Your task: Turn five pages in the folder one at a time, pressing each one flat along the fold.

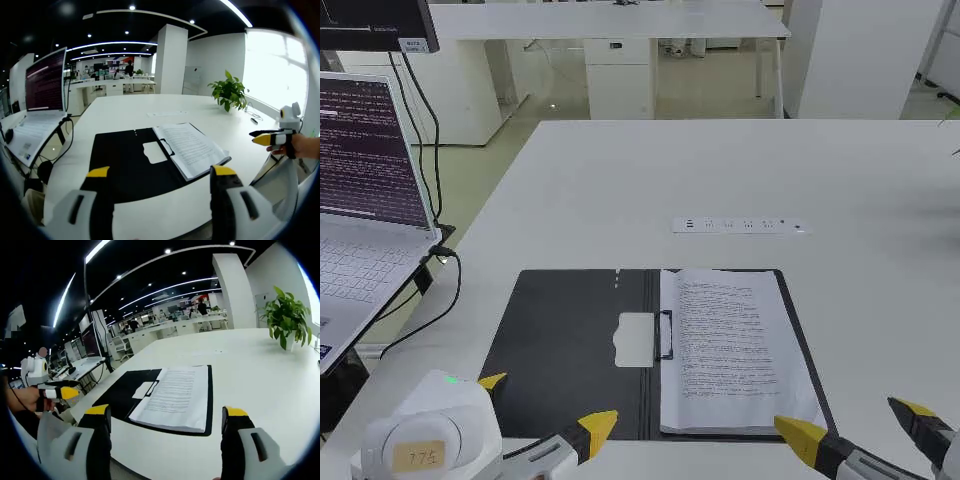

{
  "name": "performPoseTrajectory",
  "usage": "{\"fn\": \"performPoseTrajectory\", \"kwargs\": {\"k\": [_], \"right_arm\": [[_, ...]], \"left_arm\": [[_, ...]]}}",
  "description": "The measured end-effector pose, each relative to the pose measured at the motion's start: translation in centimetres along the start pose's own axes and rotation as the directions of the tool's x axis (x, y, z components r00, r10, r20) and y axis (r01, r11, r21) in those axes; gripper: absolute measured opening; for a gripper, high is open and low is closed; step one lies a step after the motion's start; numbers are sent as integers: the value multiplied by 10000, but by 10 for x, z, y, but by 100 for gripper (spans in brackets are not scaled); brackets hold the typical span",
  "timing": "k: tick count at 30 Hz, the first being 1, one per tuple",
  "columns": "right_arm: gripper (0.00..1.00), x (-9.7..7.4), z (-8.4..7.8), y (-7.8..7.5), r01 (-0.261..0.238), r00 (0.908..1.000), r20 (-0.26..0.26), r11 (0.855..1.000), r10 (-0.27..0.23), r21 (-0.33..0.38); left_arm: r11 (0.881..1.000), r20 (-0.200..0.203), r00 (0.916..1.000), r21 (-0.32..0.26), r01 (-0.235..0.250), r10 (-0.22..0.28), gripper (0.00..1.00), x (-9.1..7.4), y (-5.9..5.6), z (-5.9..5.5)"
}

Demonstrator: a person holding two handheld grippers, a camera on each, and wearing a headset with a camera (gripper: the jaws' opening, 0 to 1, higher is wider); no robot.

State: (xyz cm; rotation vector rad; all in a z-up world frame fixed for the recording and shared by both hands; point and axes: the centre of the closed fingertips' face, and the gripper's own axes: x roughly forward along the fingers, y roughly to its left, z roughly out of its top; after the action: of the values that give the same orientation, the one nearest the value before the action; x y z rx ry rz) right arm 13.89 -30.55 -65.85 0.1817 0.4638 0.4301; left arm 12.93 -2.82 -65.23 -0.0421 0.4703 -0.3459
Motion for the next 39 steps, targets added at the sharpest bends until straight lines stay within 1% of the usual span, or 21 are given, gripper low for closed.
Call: {"fn": "performPoseTrajectory", "kwargs": {"k": [9, 14, 17, 19, 22, 26, 32, 39], "right_arm": [[89, 0, -1, 1, -28, 10000, -29, 10000, 28, 0], [89, 0, -1, 1, -58, 9999, -107, 9999, 57, -98], [90, 0, 0, 1, -86, 9999, -120, 9998, 85, -155], [90, -1, 0, 1, -63, 9999, -123, 9998, 60, -213], [90, -1, 3, 0, -70, 9999, -147, 9996, 66, -282], [89, -2, 9, -2, -22, 10000, -2, 9996, 22, -294], [89, -1, 15, -3, -22, 10000, 85, 9994, 25, -334], [89, -1, 16, -3, -59, 9999, 86, 9993, 62, -362]], "left_arm": [[10000, -43, 10000, 8, 51, -51, 78, 1, -1, -2], [9999, -52, 9999, -3, 105, -105, 78, 0, -1, 0], [9999, -14, 10000, 114, 90, -90, 78, 1, 1, 5], [10000, 85, 9999, 42, 82, -83, 78, 1, 3, 10], [9998, 159, 9998, 126, 120, -122, 78, 2, 1, 16], [9997, 277, 9995, 155, 172, -176, 78, 3, -1, 22], [9995, 289, 9993, 207, 245, -251, 78, 6, -4, 24], [9993, 116, 9996, 250, 273, -275, 78, 7, -4, 19]]}}
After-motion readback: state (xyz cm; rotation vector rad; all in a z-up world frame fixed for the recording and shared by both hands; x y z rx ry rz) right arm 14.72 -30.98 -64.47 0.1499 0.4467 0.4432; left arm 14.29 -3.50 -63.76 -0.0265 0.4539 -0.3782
